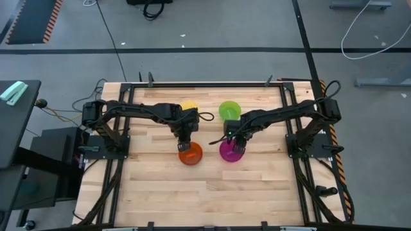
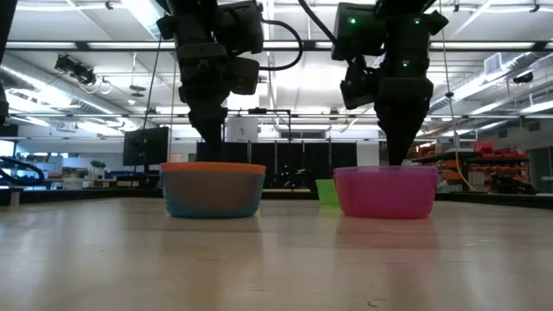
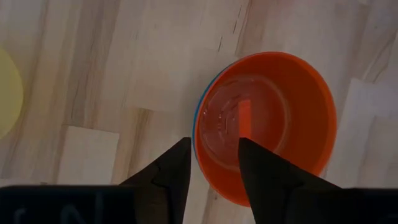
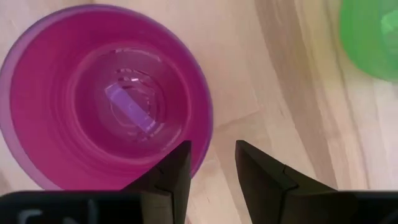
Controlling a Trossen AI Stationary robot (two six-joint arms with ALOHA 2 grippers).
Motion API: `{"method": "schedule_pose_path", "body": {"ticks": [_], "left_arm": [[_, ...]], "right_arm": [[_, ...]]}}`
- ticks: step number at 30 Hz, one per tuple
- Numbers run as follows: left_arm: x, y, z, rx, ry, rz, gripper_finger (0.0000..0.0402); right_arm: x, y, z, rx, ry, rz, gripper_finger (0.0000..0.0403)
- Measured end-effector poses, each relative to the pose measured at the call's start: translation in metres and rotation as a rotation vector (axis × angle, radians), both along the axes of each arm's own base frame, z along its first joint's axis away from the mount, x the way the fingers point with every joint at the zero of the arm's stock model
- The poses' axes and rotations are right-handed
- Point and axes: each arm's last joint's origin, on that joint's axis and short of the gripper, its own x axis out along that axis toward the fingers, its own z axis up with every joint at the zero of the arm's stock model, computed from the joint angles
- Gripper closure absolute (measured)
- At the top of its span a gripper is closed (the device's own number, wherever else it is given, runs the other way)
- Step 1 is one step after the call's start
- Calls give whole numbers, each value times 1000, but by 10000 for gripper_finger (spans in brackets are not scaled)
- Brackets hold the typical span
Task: Nest bowls inside each other
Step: Stack the stacked bowls on top of the orange bowl
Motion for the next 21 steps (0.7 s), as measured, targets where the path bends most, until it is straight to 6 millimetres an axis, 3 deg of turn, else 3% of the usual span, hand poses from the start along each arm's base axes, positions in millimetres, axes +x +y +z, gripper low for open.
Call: {"method": "schedule_pose_path", "body": {"ticks": [11,21], "left_arm": [[0,0,0,1,4,4,258],[-1,0,0,2,6,2,251]], "right_arm": [[2,-3,-16,30,5,15,280],[-14,-14,-44,75,10,-24,289]]}}
